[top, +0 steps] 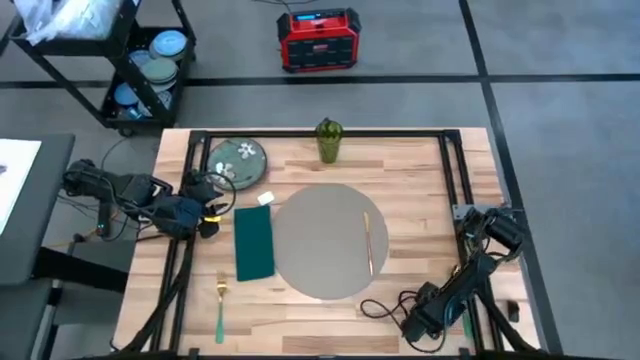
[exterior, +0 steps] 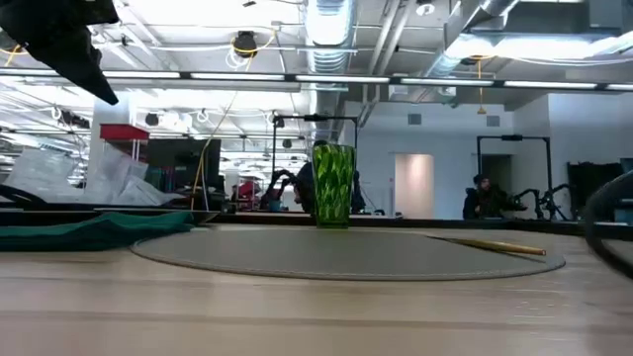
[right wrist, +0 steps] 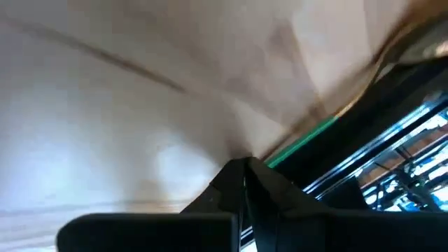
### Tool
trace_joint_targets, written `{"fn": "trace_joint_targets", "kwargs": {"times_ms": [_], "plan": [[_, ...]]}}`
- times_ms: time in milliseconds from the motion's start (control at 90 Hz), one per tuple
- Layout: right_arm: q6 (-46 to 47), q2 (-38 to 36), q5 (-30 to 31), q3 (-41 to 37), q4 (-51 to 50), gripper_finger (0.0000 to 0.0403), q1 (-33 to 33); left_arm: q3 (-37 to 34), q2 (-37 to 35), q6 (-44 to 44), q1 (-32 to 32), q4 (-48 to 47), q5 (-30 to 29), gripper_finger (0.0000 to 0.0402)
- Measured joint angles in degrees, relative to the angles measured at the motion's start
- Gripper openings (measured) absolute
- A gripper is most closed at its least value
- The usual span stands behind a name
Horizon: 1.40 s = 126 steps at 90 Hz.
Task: Set table place
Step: Put the green spoon to the right of the gold knife
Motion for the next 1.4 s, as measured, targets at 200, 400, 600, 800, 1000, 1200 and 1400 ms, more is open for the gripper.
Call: {"fn": "trace_joint_targets", "kwargs": {"times_ms": [200,400,600,800,1000,1200,1400], "plan": [[-9.16,0.27,5.68,1.62,-8.05,0.0000,-4.16,0.00,-0.02,0.00,0.00,0.02,-0.01,0.0123],[-14.26,-2.26,10.27,1.17,-19.17,0.0000,-3.67,0.00,-0.02,-0.32,0.00,0.04,-0.01,0.0123],[-14.63,-5.84,6.19,-2.78,-19.81,0.0000,-1.45,0.00,-0.02,-2.93,-0.02,0.06,-0.02,0.0123],[-13.25,-8.50,1.82,-6.71,-16.33,0.0000,2.27,0.00,-0.02,-3.26,-0.02,0.04,-0.03,0.0123],[-3.93,-8.52,3.40,-7.40,-11.79,0.0001,5.43,0.00,-0.01,-6.57,-0.02,-0.92,0.05,0.0123],[-2.19,-8.37,4.96,-7.55,-11.09,0.0000,5.73,0.00,-0.01,-7.61,0.00,-1.40,0.31,0.0123],[4.06,-8.28,7.45,-7.83,-10.43,0.0000,4.28,0.00,0.00,-8.68,0.00,-1.42,0.59,0.0123]]}}
